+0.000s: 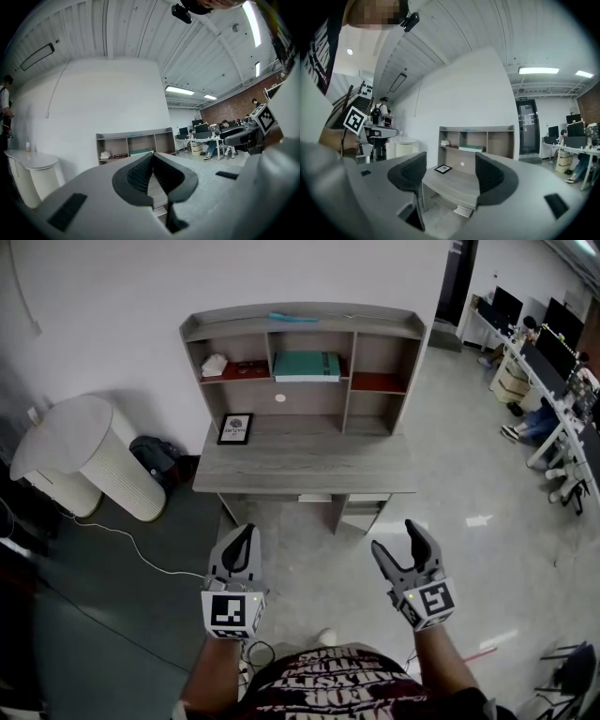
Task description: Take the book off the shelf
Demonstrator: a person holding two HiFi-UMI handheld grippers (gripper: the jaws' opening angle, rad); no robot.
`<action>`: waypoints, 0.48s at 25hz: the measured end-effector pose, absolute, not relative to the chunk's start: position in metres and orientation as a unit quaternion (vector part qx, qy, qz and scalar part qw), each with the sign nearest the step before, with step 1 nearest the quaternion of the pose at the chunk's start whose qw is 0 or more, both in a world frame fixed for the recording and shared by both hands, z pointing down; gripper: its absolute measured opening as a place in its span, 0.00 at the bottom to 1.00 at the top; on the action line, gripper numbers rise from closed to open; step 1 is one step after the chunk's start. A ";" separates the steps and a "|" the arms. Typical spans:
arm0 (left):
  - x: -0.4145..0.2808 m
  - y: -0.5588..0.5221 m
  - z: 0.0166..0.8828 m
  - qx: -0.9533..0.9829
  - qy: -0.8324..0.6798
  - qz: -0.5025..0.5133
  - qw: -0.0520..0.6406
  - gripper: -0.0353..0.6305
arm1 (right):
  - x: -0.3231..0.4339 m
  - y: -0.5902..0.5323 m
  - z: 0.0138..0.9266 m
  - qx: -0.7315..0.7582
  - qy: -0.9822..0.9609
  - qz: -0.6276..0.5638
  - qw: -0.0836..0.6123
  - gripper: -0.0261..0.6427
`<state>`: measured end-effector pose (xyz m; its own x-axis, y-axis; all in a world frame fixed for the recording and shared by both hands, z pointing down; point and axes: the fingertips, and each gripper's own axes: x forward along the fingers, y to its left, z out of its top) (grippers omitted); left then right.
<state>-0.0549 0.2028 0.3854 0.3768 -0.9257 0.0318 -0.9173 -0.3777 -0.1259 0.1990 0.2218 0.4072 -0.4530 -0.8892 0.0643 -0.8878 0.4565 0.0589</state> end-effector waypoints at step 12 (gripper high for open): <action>-0.052 0.170 0.412 -0.822 0.566 -0.062 0.005 0.06 | 0.204 0.173 0.423 0.509 -0.859 0.003 0.048 0.53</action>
